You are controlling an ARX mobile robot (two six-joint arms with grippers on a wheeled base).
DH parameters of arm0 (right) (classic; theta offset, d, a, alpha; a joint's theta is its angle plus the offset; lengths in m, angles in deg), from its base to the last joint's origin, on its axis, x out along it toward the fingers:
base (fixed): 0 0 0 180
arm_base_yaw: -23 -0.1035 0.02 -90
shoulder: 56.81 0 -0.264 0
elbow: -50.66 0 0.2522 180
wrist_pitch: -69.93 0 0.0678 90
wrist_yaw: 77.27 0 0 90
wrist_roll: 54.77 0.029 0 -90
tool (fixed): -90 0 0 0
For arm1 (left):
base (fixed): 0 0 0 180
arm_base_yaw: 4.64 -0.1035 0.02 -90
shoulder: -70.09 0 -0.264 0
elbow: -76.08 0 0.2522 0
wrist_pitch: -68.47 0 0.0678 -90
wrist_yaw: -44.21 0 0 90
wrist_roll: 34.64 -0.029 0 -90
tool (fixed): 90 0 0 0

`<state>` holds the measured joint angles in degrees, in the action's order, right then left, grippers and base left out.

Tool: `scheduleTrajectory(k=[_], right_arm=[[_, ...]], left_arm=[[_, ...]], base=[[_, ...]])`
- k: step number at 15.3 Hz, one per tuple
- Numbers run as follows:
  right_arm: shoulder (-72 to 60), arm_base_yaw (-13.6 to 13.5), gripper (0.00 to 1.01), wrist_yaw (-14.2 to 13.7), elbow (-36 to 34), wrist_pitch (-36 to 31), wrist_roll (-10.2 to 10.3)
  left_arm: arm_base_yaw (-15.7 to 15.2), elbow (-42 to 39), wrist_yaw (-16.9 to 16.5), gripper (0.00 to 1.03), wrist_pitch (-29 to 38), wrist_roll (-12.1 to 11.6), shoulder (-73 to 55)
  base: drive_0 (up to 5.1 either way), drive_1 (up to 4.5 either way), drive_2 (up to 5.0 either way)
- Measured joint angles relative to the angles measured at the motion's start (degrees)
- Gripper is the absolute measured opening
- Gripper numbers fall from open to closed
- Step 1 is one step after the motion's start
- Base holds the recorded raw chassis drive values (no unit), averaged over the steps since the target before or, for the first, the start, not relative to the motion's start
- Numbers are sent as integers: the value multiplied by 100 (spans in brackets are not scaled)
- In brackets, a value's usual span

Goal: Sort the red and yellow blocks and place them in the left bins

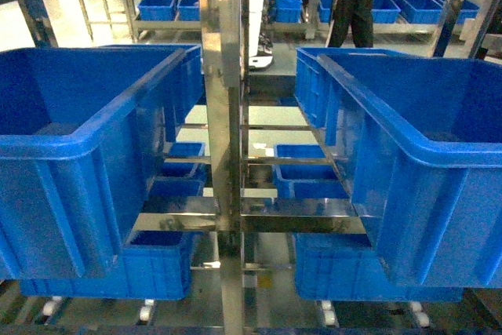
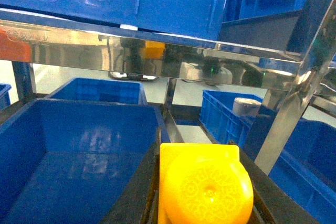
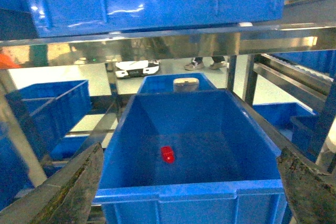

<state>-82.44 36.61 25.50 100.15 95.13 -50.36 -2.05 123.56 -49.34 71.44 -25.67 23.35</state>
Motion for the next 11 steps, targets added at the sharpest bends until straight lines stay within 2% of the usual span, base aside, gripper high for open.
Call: scheduleTrajectory(k=[1,2,5,6,8,11], right_arm=[[348,-297,98,-111,63,341,-92],[310,-632,98,-299,74,328,-201],[232,-643,98,-391,72,348,-299],[249,-643,98,-393,72,352,-299],[249,-643,98,-393,72,354,-299],[247,-643,98,-393,72,354,-299]], left_arm=[[-2,0,7,26,-2,0,0],[0,0,2,26,0,0,0],[-2,0,0,26,-2,0,0],[-153,-4,-190,26,-170,-66,-44],[-728,-15,-577,26,-520,-254,-704],[-1034,-15,-610,26,133,-573,-1897]], base=[[0,0,0],[0,0,0],[0,0,0],[0,0,0],[0,0,0],[0,0,0]])
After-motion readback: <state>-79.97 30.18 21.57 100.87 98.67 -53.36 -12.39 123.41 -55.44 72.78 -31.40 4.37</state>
